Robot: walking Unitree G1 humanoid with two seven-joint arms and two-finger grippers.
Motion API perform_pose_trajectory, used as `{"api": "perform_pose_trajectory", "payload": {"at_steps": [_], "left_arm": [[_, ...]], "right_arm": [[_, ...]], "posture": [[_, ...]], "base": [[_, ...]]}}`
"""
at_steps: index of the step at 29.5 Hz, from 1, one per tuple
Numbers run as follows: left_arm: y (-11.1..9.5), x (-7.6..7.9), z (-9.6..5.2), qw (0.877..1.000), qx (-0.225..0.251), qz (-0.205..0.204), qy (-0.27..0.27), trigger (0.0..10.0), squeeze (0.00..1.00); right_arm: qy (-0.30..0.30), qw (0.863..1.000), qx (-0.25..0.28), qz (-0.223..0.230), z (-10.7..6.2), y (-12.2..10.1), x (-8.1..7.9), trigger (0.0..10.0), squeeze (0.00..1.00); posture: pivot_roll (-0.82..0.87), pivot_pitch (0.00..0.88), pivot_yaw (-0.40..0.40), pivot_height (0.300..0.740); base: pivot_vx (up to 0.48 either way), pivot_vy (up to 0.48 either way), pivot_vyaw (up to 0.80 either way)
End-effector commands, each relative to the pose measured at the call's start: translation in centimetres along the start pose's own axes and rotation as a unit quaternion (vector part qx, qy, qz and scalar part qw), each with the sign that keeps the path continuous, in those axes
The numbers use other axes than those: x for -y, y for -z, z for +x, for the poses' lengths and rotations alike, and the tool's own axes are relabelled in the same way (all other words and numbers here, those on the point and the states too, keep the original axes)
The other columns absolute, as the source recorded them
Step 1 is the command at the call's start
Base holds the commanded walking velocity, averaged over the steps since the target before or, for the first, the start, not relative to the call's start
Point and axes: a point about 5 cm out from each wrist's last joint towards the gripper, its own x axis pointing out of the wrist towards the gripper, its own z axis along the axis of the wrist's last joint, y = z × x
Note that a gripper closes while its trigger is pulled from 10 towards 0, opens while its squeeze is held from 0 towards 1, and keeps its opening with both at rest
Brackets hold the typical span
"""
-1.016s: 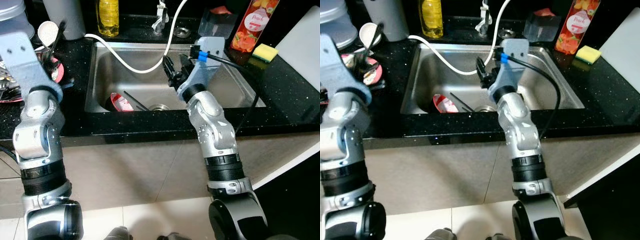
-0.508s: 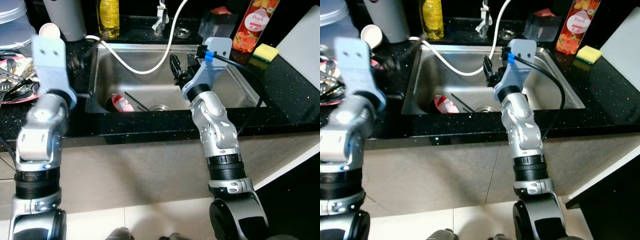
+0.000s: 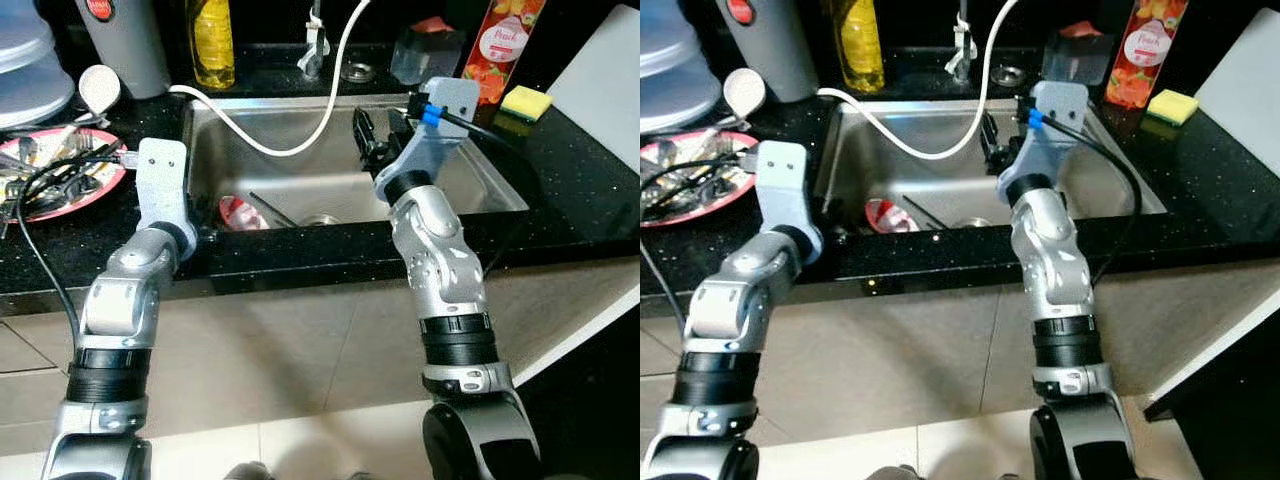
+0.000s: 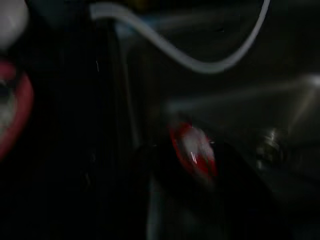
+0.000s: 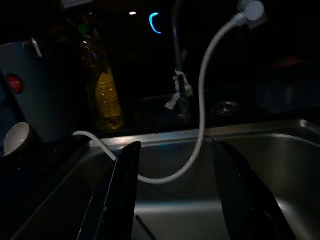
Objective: Kitchen organization
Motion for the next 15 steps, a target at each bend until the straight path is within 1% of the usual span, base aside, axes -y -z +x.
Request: {"api": "perform_pose_trajectory", "payload": {"at_steps": [1,2,3,4,5,6,7,9,11,12,13,15], "left_arm": [[-1.0,0.6,0.1,0.999,0.036,0.014,0.009,10.0,1.0],[-1.7,0.4,0.0,0.998,0.057,0.027,-0.006,10.0,1.0],[-2.3,0.0,-0.1,0.996,0.075,0.039,-0.026,10.0,0.52],[-2.9,-0.4,-0.3,0.993,0.092,0.054,-0.049,10.0,0.0],[-2.9,-0.4,-0.3,0.993,0.092,0.054,-0.049,10.0,0.0],[-3.4,-1.8,-0.8,0.988,0.095,0.074,-0.092,10.0,0.0],[-3.4,-1.8,-0.8,0.988,0.095,0.074,-0.092,10.0,0.0],[-3.6,-2.8,-1.3,0.986,0.093,0.077,-0.116,10.0,0.0],[-3.7,-3.0,-1.4,0.985,0.094,0.076,-0.12,10.0,0.0],[-4.2,-4.1,-2.5,0.981,0.102,0.087,-0.141,10.0,0.0],[-4.2,-4.1,-2.5,0.981,0.102,0.087,-0.141,10.0,0.0],[-4.4,-4.8,-3.3,0.977,0.108,0.098,-0.157,10.0,0.0]], "right_arm": [[0.011,1.0,0.004,-0.004,-0.2,-0.1,0.6,10.0,0.0],[0.01,1.0,0.001,-0.004,-0.2,0.0,0.5,10.0,0.0],[0.008,1.0,-0.001,-0.003,-0.2,0.1,0.4,10.0,0.0],[0.004,1.0,-0.002,-0.002,-0.1,0.2,0.1,10.0,0.0],[0.004,1.0,-0.002,-0.002,-0.1,0.2,0.1,10.0,0.0],[-0.012,1.0,0.001,-0.001,0.2,0.0,-0.6,10.0,0.0],[-0.012,1.0,0.001,-0.001,0.2,0.0,-0.6,10.0,0.0],[-0.02,1.0,0.009,-0.003,0.5,-0.3,-0.9,10.0,0.0],[-0.021,1.0,0.011,-0.003,0.6,-0.4,-0.9,10.0,0.0],[-0.013,1.0,0.011,-0.002,0.8,-0.3,-0.4,10.0,0.0],[-0.013,1.0,0.011,-0.002,0.8,-0.3,-0.4,10.0,0.0],[-0.008,1.0,0.01,0.001,0.9,-0.1,-0.2,10.0,0.0]], "posture": [[0.18,0.0,0.006,0.74],[0.18,0.0,0.003,0.74],[0.18,0.0,-0.003,0.74],[0.18,0.0,-0.004,0.74],[0.18,0.0,-0.004,0.74],[0.19,0.0,-0.007,0.74],[0.19,0.0,-0.007,0.74],[0.2,0.0,-0.01,0.74],[0.2,0.0,-0.01,0.74],[0.23,0.0,-0.013,0.74],[0.23,0.0,-0.013,0.74],[0.24,0.0,-0.016,0.74]], "base": [[0.0,0.0,0.0],[0.0,0.0,0.0],[0.0,0.0,0.0],[0.0,0.0,0.0],[0.0,0.0,0.0],[0.0,0.0,0.0],[0.0,0.0,0.0],[0.0,0.0,0.0],[0.0,0.0,0.0],[0.0,0.0,0.0],[0.0,0.0,0.0],[0.0,0.0,0.0]]}}
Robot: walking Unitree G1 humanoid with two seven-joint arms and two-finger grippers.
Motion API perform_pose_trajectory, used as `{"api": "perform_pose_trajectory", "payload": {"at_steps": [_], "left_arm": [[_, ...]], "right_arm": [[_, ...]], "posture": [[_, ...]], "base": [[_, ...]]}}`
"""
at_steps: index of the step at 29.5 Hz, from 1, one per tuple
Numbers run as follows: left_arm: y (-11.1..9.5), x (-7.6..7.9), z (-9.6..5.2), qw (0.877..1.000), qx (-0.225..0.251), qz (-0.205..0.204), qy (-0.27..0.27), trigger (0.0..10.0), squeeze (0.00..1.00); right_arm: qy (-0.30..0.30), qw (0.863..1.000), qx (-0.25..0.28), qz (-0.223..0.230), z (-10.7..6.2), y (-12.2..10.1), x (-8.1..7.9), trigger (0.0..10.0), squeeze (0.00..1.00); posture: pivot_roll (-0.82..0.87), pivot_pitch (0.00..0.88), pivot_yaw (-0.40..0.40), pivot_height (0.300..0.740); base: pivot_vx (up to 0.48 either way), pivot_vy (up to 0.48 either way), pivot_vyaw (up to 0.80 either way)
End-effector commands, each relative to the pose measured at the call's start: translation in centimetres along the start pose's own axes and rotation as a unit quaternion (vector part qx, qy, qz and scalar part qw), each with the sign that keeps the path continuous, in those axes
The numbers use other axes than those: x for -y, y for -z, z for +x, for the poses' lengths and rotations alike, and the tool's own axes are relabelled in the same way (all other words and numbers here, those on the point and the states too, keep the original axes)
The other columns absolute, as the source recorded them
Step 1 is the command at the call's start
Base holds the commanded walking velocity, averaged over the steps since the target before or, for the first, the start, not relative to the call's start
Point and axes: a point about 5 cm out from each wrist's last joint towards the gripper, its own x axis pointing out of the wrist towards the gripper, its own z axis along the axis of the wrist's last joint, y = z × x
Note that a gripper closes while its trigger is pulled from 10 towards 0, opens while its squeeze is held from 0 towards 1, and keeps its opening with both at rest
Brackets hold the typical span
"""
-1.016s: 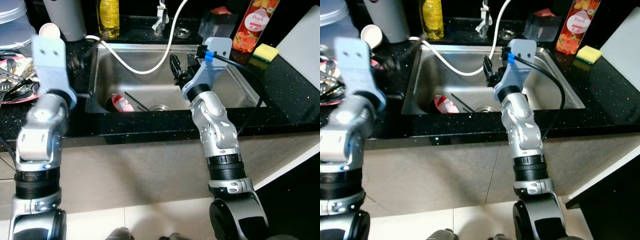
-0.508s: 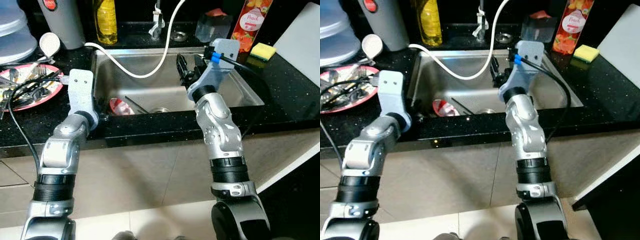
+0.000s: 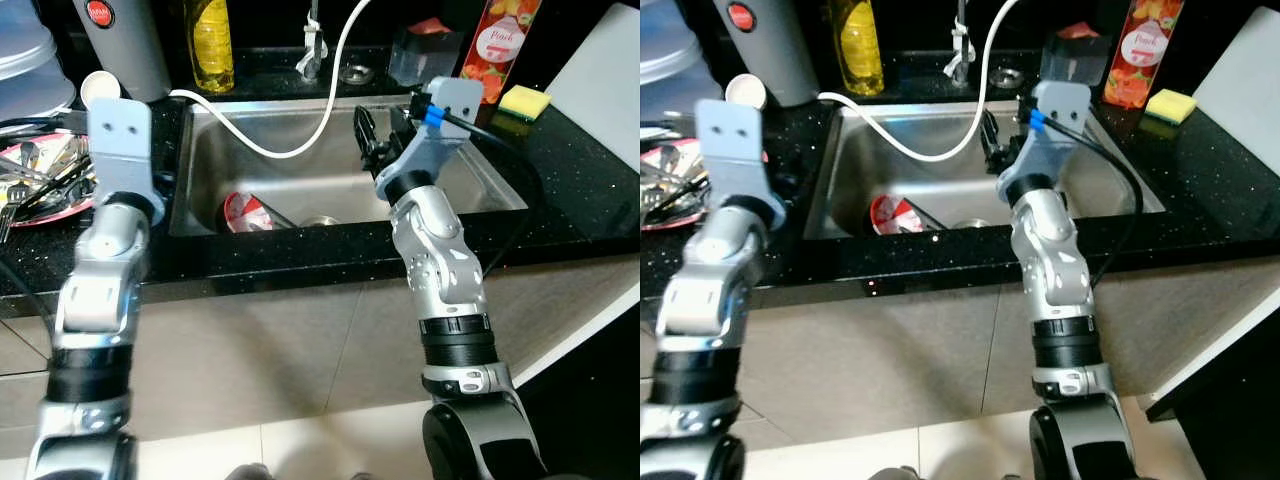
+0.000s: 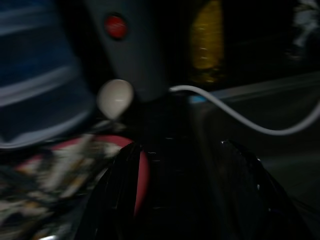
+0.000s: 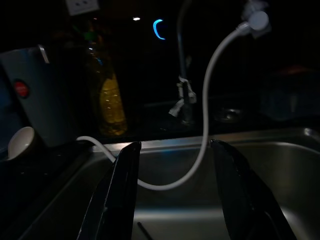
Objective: Kitchen organization
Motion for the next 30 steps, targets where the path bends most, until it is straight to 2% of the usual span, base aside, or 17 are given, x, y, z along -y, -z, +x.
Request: {"api": "perform_pose_trajectory", "payload": {"at_steps": [1,4,5,7,8,10,11,13,15,16,17,18,20,23,29,30], "left_arm": [[-0.1,-1.6,-0.5,0.999,-0.006,0.027,-0.028,10.0,0.0],[0.7,-3.9,-1.1,0.994,-0.043,0.066,-0.08,10.0,0.0],[1.0,-4.8,-1.3,0.991,-0.055,0.066,-0.106,10.0,0.0],[1.3,-6.6,-1.6,0.983,-0.074,0.039,-0.166,10.0,0.0],[1.3,-6.6,-1.6,0.983,-0.074,0.039,-0.166,10.0,0.0],[1.4,-8.2,-1.9,0.97,-0.086,0.001,-0.226,10.0,0.0],[1.4,-8.2,-1.9,0.97,-0.086,0.001,-0.226,10.0,0.0],[1.5,-9.1,-2.2,0.959,-0.1,-0.025,-0.264,10.0,0.0],[1.7,-9.7,-2.5,0.952,-0.117,-0.045,-0.278,10.0,0.0],[1.7,-9.8,-2.6,0.953,-0.122,-0.052,-0.273,10.0,0.79],[1.7,-9.8,-2.6,0.953,-0.122,-0.052,-0.273,10.0,0.79],[1.6,-9.8,-2.7,0.955,-0.125,-0.056,-0.262,10.0,1.0],[1.5,-9.7,-2.7,0.958,-0.126,-0.057,-0.251,10.0,1.0],[1.4,-9.0,-2.6,0.967,-0.137,-0.066,-0.204,10.0,1.0],[1.7,-9.3,-2.2,0.969,-0.158,-0.084,-0.171,10.0,1.0],[1.9,-9.5,-2.0,0.967,-0.164,-0.096,-0.167,10.0,0.7]], "right_arm": [[0.005,1.0,-0.001,0.002,0.1,0.2,0.2,10.0,0.0],[-0.005,1.0,-0.002,0.007,0.1,0.3,-0.4,10.0,0.0],[-0.009,1.0,-0.002,0.009,0.0,0.4,-0.6,10.0,0.0],[-0.011,1.0,-0.004,0.012,0.0,0.6,-0.8,10.0,0.0],[-0.011,1.0,-0.004,0.012,0.0,0.6,-0.8,10.0,0.0],[-0.01,1.0,-0.005,0.015,0.0,0.7,-0.8,10.0,0.0],[-0.01,1.0,-0.005,0.015,0.0,0.7,-0.8,10.0,0.0],[-0.008,1.0,-0.002,0.015,0.1,0.8,-0.7,10.0,0.0],[-0.005,1.0,0.0,0.014,0.1,0.8,-0.6,10.0,0.0],[-0.003,1.0,0.0,0.013,0.1,0.8,-0.5,10.0,0.0],[-0.003,1.0,0.0,0.013,0.1,0.8,-0.5,10.0,0.0],[-0.001,1.0,0.0,0.012,0.0,0.8,-0.3,10.0,0.0],[0.0,1.0,0.0,0.011,0.0,0.8,-0.2,10.0,0.0],[0.002,1.0,-0.003,0.011,-0.1,1.0,-0.2,10.0,0.0],[0.001,1.0,-0.001,0.013,-0.1,1.0,-0.3,10.0,0.0],[0.002,1.0,-0.001,0.013,-0.1,1.0,-0.3,10.0,0.0]], "posture": [[0.24,0.0,-0.016,0.74],[0.24,0.0,-0.011,0.74],[0.25,0.0,-0.01,0.74],[0.26,0.0,-0.01,0.74],[0.26,0.0,-0.01,0.74],[0.26,0.0,-0.009,0.74],[0.26,0.0,-0.009,0.74],[0.26,0.0,-0.005,0.74],[0.25,0.0,0.0,0.74],[0.25,0.0,0.001,0.74],[0.25,0.0,0.001,0.74],[0.26,0.0,0.002,0.74],[0.26,0.0,0.002,0.74],[0.26,0.0,0.001,0.74],[0.26,0.0,0.005,0.74],[0.26,0.0,0.005,0.74]], "base": [[0.0,0.0,0.0],[0.0,0.0,0.0],[0.0,0.0,0.0],[0.0,0.0,0.0],[0.0,0.0,0.0],[0.0,0.0,0.0],[0.0,0.0,0.0],[0.0,0.0,0.0],[0.0,0.0,0.0],[0.0,0.0,0.0],[0.0,0.0,0.0],[0.0,0.0,0.0],[0.0,0.0,0.0],[0.0,0.0,0.0],[0.0,0.0,0.0],[0.0,0.0,0.0]]}}
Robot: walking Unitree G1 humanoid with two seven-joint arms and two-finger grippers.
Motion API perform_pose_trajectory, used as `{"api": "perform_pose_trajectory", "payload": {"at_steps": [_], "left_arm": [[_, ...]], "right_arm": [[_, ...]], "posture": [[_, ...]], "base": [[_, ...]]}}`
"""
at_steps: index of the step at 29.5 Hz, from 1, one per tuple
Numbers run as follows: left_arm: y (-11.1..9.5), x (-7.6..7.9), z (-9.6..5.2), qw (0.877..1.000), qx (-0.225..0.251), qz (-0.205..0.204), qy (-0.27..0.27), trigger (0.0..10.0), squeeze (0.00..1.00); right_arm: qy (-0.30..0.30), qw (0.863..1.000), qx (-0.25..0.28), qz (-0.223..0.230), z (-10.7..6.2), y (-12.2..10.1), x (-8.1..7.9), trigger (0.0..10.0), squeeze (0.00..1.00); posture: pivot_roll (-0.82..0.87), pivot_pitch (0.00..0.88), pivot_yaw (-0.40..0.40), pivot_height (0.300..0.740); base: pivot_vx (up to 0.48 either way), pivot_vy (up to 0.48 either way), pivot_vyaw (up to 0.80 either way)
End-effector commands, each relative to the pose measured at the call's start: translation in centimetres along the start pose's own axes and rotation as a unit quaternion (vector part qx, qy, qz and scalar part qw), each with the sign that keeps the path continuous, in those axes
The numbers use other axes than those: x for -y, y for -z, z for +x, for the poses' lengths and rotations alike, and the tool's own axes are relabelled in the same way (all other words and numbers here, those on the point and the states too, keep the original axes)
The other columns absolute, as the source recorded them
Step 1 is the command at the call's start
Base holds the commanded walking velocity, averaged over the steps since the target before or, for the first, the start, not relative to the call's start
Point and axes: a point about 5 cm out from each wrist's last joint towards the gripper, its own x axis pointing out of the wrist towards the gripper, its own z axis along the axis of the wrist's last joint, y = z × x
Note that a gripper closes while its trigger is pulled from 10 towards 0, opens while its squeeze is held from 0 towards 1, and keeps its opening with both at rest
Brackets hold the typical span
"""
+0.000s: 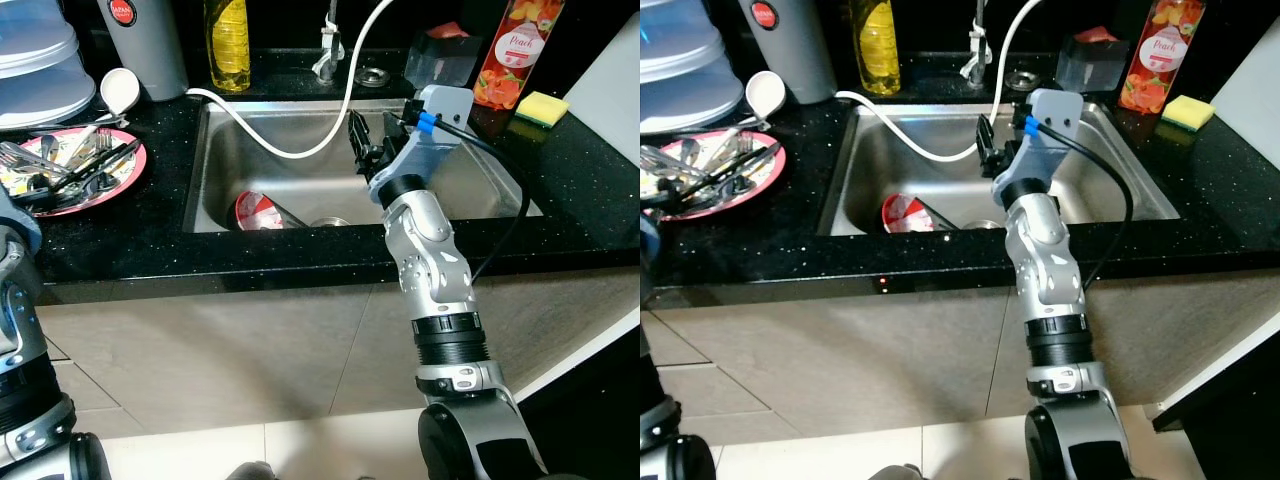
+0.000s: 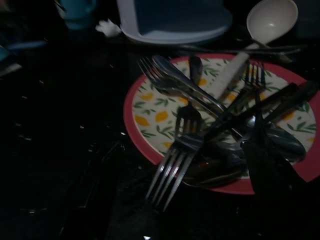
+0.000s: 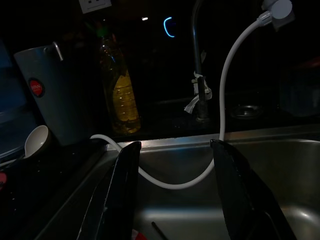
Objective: Kitchen organization
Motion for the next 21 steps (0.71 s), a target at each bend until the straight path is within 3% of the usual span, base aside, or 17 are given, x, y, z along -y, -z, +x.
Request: {"api": "perform_pose_trajectory", "payload": {"at_steps": [1,5,10,17,18,19,20,21], "left_arm": [[-0.1,-0.9,0.7,1.0,-0.019,-0.007,-0.001,10.0,0.0],[0.1,-1.4,2.2,0.999,-0.037,0.007,-0.007,10.0,0.0],[0.5,-0.8,3.8,0.997,-0.062,0.023,0.028,10.0,0.0],[1.6,-1.2,4.9,0.995,-0.084,-0.004,0.051,10.0,0.0],[1.8,-1.3,5.0,0.995,-0.088,-0.004,0.053,8.7,0.0],[2.2,-1.3,5.1,0.994,-0.095,-0.005,0.055,8.7,0.0],[2.6,-1.3,5.3,0.993,-0.102,-0.005,0.059,5.0,0.0],[2.6,-1.3,5.3,0.993,-0.102,-0.005,0.059,5.0,0.0]], "right_arm": [[0.005,1.0,-0.004,0.002,-0.1,0.4,0.2,10.0,0.0],[0.004,1.0,-0.004,0.001,0.0,0.3,0.2,10.0,0.0],[0.001,1.0,-0.005,0.0,0.0,0.3,0.1,10.0,0.0],[0.011,1.0,-0.008,0.0,-0.5,0.5,0.4,10.0,0.0],[0.013,1.0,-0.008,0.0,-0.6,0.5,0.4,10.0,0.0],[0.015,1.0,-0.009,-0.001,-0.7,0.5,0.5,10.0,0.0],[0.016,1.0,-0.009,-0.001,-0.7,0.5,0.6,10.0,0.0],[0.016,1.0,-0.009,-0.001,-0.7,0.5,0.6,10.0,0.0]], "posture": [[0.26,0.0,0.001,0.74],[0.25,0.0,-0.008,0.74],[0.25,0.0,-0.003,0.74],[0.24,0.0,0.011,0.74],[0.23,0.0,0.02,0.74],[0.23,0.0,0.02,0.74],[0.23,0.0,0.02,0.74],[0.23,0.0,0.02,0.74]], "base": [[0.0,0.0,0.0],[0.0,0.0,0.0],[0.0,0.0,0.0],[0.0,0.0,0.0],[0.0,0.0,0.0],[0.0,0.0,0.0],[0.0,0.0,0.0],[0.0,0.0,0.0]]}}
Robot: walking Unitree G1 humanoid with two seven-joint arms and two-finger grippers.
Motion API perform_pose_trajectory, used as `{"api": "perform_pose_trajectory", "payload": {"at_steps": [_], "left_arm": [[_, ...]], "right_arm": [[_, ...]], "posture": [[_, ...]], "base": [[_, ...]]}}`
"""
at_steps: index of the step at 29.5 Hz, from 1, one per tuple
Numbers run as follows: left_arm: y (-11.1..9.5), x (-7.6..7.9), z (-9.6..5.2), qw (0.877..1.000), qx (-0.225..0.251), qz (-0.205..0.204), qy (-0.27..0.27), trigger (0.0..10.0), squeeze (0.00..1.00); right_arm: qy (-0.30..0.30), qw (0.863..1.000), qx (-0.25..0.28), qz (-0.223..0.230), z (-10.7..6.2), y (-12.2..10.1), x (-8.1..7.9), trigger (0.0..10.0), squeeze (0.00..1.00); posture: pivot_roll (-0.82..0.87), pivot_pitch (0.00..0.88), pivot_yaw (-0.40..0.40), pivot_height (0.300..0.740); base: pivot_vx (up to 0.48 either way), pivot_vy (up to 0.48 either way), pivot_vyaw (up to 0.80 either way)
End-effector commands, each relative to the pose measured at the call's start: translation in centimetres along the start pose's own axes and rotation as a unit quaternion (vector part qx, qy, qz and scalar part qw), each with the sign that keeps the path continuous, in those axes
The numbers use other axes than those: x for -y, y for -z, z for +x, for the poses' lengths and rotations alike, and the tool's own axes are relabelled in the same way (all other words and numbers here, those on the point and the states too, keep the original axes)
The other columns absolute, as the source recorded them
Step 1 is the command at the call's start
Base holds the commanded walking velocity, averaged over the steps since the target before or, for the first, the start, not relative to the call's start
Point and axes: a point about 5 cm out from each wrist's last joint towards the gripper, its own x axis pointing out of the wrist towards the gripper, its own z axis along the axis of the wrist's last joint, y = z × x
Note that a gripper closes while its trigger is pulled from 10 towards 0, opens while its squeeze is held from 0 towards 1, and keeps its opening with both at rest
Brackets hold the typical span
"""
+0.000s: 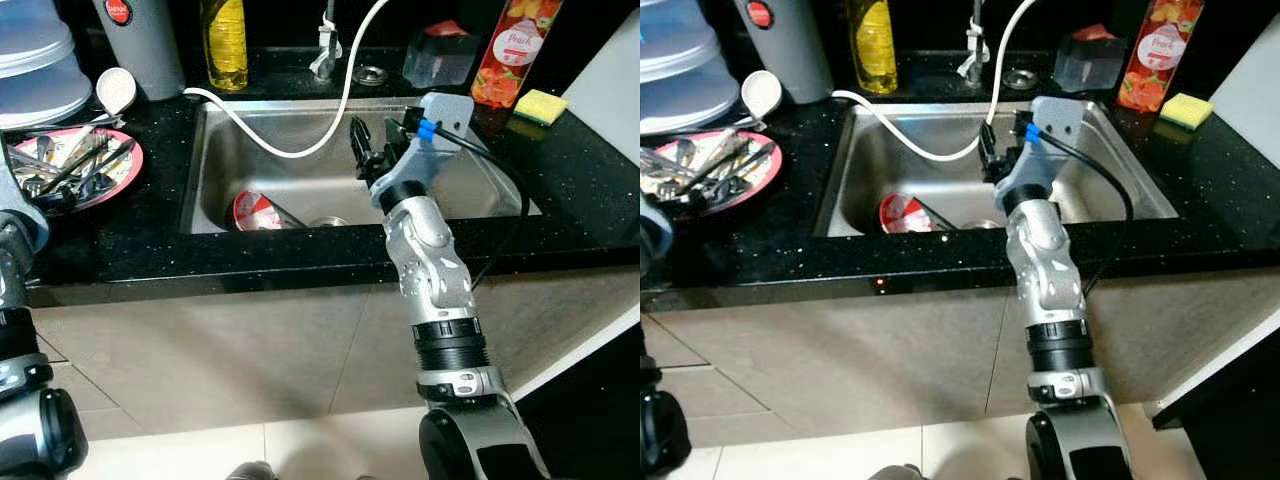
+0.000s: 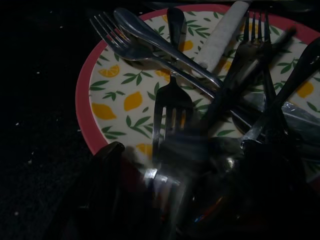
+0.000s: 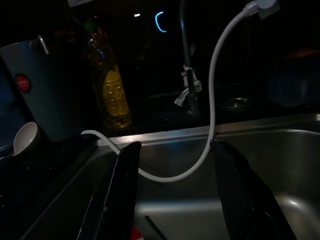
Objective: Kitchen organization
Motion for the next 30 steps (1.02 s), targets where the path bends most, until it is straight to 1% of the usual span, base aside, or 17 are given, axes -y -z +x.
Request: {"api": "perform_pose_trajectory", "payload": {"at_steps": [1,2,4,5,10,17,19,21,23,24,25,27,29,30], "left_arm": [[1.2,-0.5,0.3,1.0,-0.029,-0.003,0.006,3.6,0.0],[1.5,-0.4,0.4,0.999,-0.033,-0.006,0.01,3.6,0.0],[1.6,-0.4,0.4,0.999,-0.034,-0.006,0.011,3.6,0.0],[1.8,-0.4,0.4,0.999,-0.035,-0.007,0.011,0.0,0.0],[2.0,-0.2,0.4,0.999,-0.035,-0.009,0.017,0.0,0.0],[1.7,0.4,0.4,0.999,-0.027,-0.014,0.041,0.0,0.0],[1.3,0.9,0.4,0.998,-0.018,-0.018,0.056,0.0,0.0],[0.5,1.6,0.3,0.997,0.007,-0.019,0.075,0.0,0.0],[0.5,1.6,0.3,0.997,0.007,-0.019,0.075,0.0,0.0],[-0.3,2.0,0.1,0.996,0.033,-0.013,0.086,3.7,0.0],[-1.2,2.6,-0.1,0.994,0.057,-0.007,0.095,10.0,0.0],[-1.9,3.1,-0.4,0.991,0.078,-0.001,0.105,10.0,0.0],[-3.4,4.2,-0.8,0.987,0.113,0.01,0.115,10.0,0.0],[-4.5,5.2,-1.1,0.981,0.138,0.014,0.133,10.0,0.0]], "right_arm": [[0.005,1.0,-0.001,-0.001,-0.2,0.0,0.2,10.0,0.0],[0.007,1.0,-0.001,-0.002,-0.2,0.0,0.2,10.0,0.0],[0.007,1.0,-0.001,-0.002,-0.2,0.0,0.3,10.0,0.0],[0.007,1.0,0.0,-0.002,-0.2,-0.1,0.3,10.0,0.0],[0.003,1.0,0.0,-0.002,0.0,-0.1,0.2,10.0,0.0],[-0.001,1.0,0.0,-0.001,0.1,-0.2,-0.1,10.0,0.0],[-0.001,1.0,0.001,-0.001,0.1,-0.3,0.0,10.0,0.0],[0.001,1.0,0.001,-0.002,0.1,-0.3,0.1,10.0,0.0],[0.001,1.0,0.001,-0.002,0.1,-0.3,0.1,10.0,0.0],[0.001,1.0,0.001,-0.003,0.1,-0.3,0.1,10.0,0.0],[0.001,1.0,0.002,-0.004,0.1,-0.3,0.1,10.0,0.0],[0.001,1.0,0.002,-0.005,0.1,-0.3,0.1,10.0,0.0],[0.002,1.0,0.004,-0.006,0.2,-0.5,0.2,10.0,0.0],[0.002,1.0,0.006,-0.008,0.3,-0.6,0.2,10.0,0.0]], "posture": [[0.22,0.0,0.026,0.74],[0.22,0.0,0.025,0.74],[0.22,0.0,0.025,0.74],[0.23,0.0,0.022,0.74],[0.24,0.0,0.011,0.74],[0.24,0.0,0.008,0.74],[0.23,0.0,0.008,0.74],[0.23,0.0,0.008,0.74],[0.23,0.0,0.008,0.74],[0.23,0.0,0.008,0.74],[0.22,0.0,0.01,0.74],[0.22,0.0,0.012,0.74],[0.22,0.0,0.012,0.74],[0.21,0.0,0.011,0.74]], "base": [[0.0,0.0,0.0],[0.0,0.0,0.0],[0.0,0.0,0.0],[0.0,0.0,0.0],[0.0,0.0,0.0],[0.0,0.0,0.0],[0.0,0.0,0.0],[0.0,0.0,0.0],[0.0,0.0,0.0],[0.0,0.0,0.0],[0.0,0.0,0.0],[0.0,0.0,0.0],[0.0,0.0,0.0],[0.0,0.0,0.0]]}}
